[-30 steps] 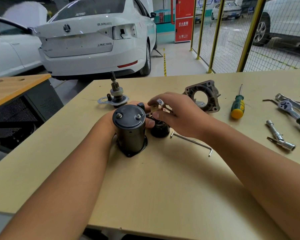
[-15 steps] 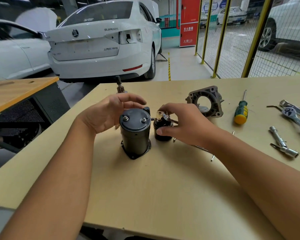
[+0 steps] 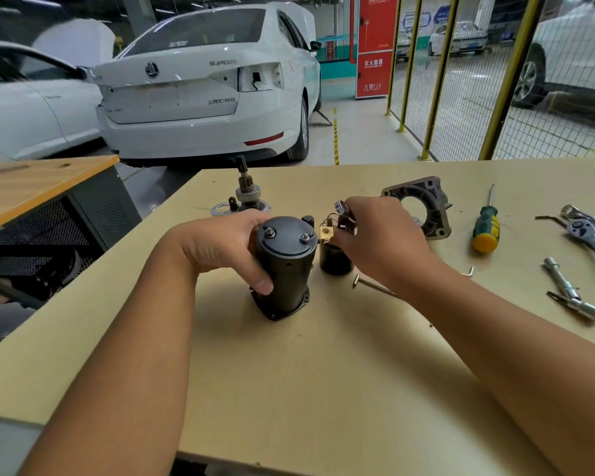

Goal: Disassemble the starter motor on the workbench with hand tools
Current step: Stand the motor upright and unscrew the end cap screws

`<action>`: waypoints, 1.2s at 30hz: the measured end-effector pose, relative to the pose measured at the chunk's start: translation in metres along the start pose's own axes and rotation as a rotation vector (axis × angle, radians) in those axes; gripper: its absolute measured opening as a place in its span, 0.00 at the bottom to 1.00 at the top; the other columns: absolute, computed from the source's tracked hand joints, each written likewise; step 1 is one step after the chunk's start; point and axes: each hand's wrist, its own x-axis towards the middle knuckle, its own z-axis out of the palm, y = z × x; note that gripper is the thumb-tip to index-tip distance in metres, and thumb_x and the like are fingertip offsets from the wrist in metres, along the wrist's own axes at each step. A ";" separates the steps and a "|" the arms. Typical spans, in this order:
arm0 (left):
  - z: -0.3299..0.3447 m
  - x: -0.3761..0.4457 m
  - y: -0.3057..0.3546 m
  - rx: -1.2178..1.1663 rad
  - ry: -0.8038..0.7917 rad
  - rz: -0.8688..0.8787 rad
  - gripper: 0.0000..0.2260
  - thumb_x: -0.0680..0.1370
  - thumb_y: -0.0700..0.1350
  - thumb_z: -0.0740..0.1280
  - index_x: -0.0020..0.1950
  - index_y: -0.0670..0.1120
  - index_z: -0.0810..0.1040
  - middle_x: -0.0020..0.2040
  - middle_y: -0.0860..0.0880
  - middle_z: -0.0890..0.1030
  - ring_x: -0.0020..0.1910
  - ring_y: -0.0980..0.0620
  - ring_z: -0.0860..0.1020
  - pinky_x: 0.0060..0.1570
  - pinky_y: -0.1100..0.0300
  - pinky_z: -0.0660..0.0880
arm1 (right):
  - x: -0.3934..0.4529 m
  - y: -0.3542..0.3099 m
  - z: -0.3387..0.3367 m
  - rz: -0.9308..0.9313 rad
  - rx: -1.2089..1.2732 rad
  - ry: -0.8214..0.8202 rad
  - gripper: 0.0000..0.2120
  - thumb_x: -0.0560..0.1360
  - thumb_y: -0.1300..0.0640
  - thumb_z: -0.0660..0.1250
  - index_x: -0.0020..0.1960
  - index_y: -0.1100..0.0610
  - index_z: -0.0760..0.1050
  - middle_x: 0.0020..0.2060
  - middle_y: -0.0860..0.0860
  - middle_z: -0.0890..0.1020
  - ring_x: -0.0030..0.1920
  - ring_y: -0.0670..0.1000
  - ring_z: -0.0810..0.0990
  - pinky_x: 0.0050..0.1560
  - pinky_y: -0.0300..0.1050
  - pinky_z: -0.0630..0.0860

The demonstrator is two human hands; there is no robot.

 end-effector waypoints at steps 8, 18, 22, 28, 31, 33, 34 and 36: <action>0.003 0.005 -0.002 -0.051 0.089 0.030 0.34 0.58 0.42 0.81 0.63 0.36 0.80 0.59 0.37 0.85 0.61 0.36 0.82 0.63 0.41 0.79 | -0.008 0.008 -0.030 -0.087 0.082 0.129 0.12 0.77 0.42 0.62 0.44 0.50 0.75 0.38 0.47 0.77 0.40 0.51 0.75 0.36 0.46 0.69; 0.004 0.004 -0.004 -0.092 0.085 0.011 0.35 0.59 0.44 0.82 0.65 0.42 0.79 0.60 0.43 0.85 0.63 0.42 0.82 0.61 0.50 0.79 | -0.030 -0.012 -0.025 -0.275 0.249 0.001 0.15 0.82 0.40 0.56 0.58 0.45 0.76 0.37 0.45 0.82 0.40 0.50 0.79 0.40 0.52 0.78; 0.005 0.006 -0.007 -0.112 0.116 0.021 0.36 0.58 0.44 0.82 0.64 0.39 0.79 0.59 0.40 0.85 0.62 0.39 0.82 0.63 0.44 0.77 | -0.032 -0.008 -0.024 -0.462 0.295 -0.060 0.13 0.84 0.50 0.58 0.67 0.44 0.72 0.47 0.46 0.82 0.43 0.50 0.79 0.42 0.53 0.78; 0.014 0.010 0.006 -0.138 0.059 0.073 0.24 0.61 0.43 0.81 0.57 0.50 0.85 0.53 0.48 0.86 0.57 0.48 0.84 0.54 0.57 0.79 | -0.035 -0.012 -0.022 -0.358 0.448 -0.071 0.09 0.81 0.42 0.56 0.57 0.43 0.70 0.34 0.44 0.77 0.36 0.45 0.77 0.36 0.55 0.76; 0.020 0.015 0.012 -0.132 0.035 0.100 0.23 0.63 0.42 0.80 0.57 0.52 0.85 0.53 0.48 0.86 0.56 0.48 0.84 0.54 0.57 0.80 | -0.030 -0.008 -0.027 -0.250 0.417 -0.019 0.10 0.79 0.40 0.58 0.49 0.45 0.71 0.33 0.44 0.78 0.35 0.44 0.77 0.33 0.50 0.75; 0.021 0.017 0.011 -0.133 0.057 0.114 0.24 0.63 0.43 0.80 0.59 0.50 0.84 0.55 0.46 0.86 0.58 0.46 0.84 0.57 0.54 0.80 | -0.026 -0.004 -0.031 -0.239 0.314 -0.007 0.13 0.80 0.40 0.58 0.43 0.47 0.70 0.32 0.44 0.76 0.35 0.43 0.74 0.33 0.48 0.69; 0.021 0.017 0.011 -0.139 0.060 0.118 0.24 0.63 0.43 0.80 0.59 0.50 0.84 0.57 0.45 0.85 0.59 0.45 0.83 0.58 0.54 0.80 | -0.025 -0.004 -0.033 -0.256 0.263 -0.026 0.15 0.81 0.41 0.57 0.41 0.48 0.69 0.32 0.44 0.74 0.35 0.44 0.73 0.33 0.48 0.67; 0.019 0.017 0.010 -0.145 0.055 0.116 0.25 0.63 0.43 0.80 0.60 0.50 0.84 0.58 0.44 0.85 0.60 0.44 0.83 0.59 0.53 0.79 | -0.024 -0.005 -0.037 -0.310 0.174 -0.091 0.16 0.82 0.42 0.54 0.39 0.49 0.66 0.32 0.44 0.72 0.35 0.45 0.71 0.34 0.50 0.66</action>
